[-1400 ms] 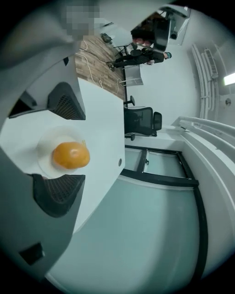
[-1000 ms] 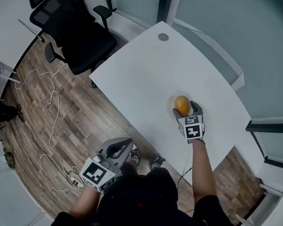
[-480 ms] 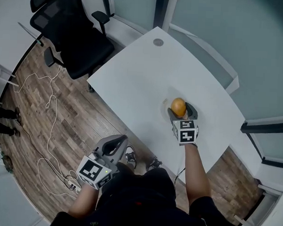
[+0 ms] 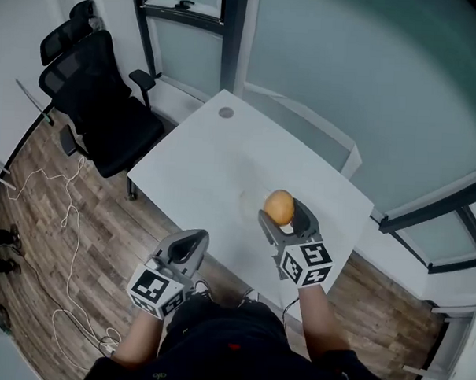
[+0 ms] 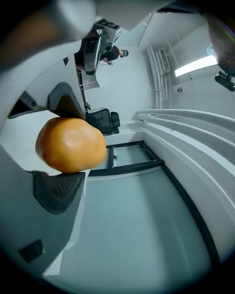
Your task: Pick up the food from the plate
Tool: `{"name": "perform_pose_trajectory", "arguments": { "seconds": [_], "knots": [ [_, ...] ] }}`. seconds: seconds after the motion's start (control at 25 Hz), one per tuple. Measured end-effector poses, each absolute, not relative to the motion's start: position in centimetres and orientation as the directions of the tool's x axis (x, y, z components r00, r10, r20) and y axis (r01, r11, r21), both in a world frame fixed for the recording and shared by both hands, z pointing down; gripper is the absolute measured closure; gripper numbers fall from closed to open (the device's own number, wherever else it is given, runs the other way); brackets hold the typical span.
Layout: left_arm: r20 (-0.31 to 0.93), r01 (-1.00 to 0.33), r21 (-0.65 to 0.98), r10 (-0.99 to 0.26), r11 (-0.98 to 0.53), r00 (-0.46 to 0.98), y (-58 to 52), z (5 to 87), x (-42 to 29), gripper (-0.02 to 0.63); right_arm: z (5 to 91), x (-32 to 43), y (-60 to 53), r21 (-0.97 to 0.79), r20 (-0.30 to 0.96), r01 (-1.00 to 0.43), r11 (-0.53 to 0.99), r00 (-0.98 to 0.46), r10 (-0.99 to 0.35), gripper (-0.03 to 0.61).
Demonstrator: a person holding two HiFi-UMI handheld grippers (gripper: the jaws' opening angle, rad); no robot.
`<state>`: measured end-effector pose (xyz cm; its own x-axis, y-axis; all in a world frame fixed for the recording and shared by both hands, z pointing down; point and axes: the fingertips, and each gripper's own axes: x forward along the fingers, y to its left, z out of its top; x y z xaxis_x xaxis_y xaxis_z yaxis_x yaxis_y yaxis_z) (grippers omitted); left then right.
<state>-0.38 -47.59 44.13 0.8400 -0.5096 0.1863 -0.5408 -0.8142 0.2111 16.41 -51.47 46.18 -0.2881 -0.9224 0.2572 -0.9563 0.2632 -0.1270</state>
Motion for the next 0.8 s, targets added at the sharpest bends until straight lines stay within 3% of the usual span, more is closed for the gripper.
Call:
{"name": "perform_pose_trajectory", "arguments": {
  "seconds": [0.36, 0.8],
  "knots": [
    [0.091, -0.454, 0.114, -0.446, -0.883, 0.89, -45.3, 38.3, 4.2, 0.581, 36.4, 19.2, -43.5, -0.031, 0.061, -0.97, 0.24, -0.241, -0.969, 0.218],
    [0.085, -0.377, 0.107, -0.369, -0.92, 0.926, -44.0, 36.9, 6.6, 0.581, 34.5, 20.3, -41.2, 0.009, 0.022, -0.975, 0.222, -0.222, -0.975, 0.218]
  ]
}}
